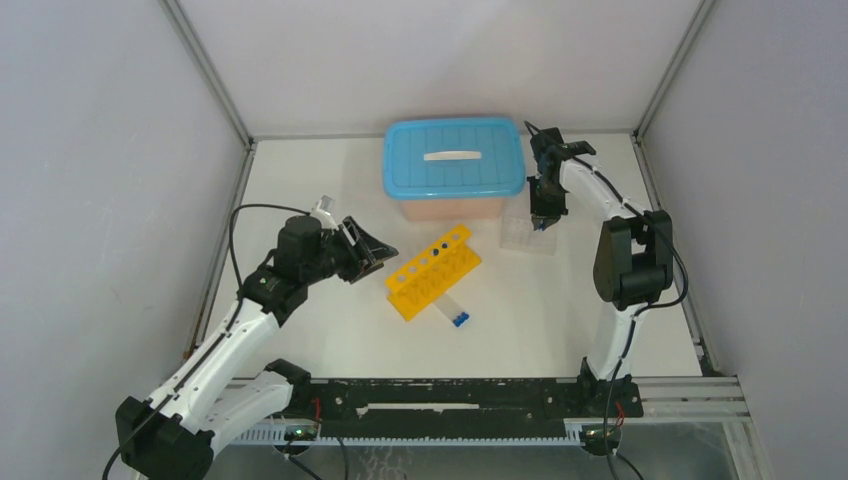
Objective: Organize the chemistry lab equipment
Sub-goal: Insert the test tube into the slot of the test tube rack, then pick up the test tube at the center of the board.
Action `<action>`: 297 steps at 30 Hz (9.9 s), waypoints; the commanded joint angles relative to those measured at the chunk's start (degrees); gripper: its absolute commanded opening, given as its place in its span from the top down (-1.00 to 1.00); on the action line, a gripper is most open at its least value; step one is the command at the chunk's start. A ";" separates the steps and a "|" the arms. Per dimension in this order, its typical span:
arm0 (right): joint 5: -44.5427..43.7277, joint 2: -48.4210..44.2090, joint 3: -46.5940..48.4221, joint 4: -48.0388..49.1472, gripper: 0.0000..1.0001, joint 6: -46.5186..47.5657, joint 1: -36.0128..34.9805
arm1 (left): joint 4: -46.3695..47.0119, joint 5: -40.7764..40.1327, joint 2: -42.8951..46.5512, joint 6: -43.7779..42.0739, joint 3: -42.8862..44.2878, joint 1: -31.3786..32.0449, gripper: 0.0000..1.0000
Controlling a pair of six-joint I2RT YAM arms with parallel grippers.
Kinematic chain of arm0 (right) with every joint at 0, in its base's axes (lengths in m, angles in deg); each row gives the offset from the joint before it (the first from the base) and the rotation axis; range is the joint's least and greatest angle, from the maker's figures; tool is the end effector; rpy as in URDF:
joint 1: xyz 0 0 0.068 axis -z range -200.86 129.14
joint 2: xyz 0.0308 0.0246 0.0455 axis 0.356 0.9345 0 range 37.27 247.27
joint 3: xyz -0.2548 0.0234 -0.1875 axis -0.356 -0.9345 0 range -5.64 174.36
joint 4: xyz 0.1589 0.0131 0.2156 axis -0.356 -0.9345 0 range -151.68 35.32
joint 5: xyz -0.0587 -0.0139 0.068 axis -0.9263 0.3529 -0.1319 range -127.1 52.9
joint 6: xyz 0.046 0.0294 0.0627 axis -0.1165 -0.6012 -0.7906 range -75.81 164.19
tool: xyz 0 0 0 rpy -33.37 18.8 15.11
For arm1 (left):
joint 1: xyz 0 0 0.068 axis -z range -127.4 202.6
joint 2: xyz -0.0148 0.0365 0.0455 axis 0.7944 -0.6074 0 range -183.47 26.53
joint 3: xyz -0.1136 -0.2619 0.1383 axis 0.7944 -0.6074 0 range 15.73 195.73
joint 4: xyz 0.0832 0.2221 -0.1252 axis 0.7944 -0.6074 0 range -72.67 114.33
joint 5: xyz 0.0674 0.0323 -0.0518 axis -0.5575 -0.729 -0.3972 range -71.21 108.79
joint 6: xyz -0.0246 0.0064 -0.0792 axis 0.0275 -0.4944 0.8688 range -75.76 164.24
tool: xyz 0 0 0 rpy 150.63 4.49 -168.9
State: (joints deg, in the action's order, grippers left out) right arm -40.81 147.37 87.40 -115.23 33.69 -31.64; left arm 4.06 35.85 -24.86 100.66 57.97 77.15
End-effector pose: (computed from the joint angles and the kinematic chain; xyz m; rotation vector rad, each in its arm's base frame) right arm 0.4100 0.0734 0.2446 0.0030 2.9172 -0.0343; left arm 0.1824 -0.1067 0.3041 -0.4321 2.2385 -1.1202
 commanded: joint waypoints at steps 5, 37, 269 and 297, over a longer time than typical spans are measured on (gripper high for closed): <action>0.10 0.76 -0.07 1.59 0.78 1.18 0.76 | 2.27 -0.24 -0.01 -1.10 3.92 -0.33 -0.19; 2.10 1.68 0.92 2.03 0.40 1.53 0.85 | 3.75 -0.47 0.73 0.70 2.42 -0.29 -0.21; -14.29 -35.07 -65.76 61.17 0.89 -9.70 -48.49 | -11.42 -31.48 23.77 -3.16 -3.77 2.02 -0.45; 5.29 -57.30 -48.28 43.69 0.87 -7.02 -50.01 | 11.20 11.19 9.78 2.34 -5.05 2.09 -0.44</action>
State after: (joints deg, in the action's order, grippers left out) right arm -41.35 89.34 35.16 -70.90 24.80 -81.26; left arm 6.95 37.38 -14.87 99.81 52.53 79.10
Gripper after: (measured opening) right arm 0.178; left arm 0.721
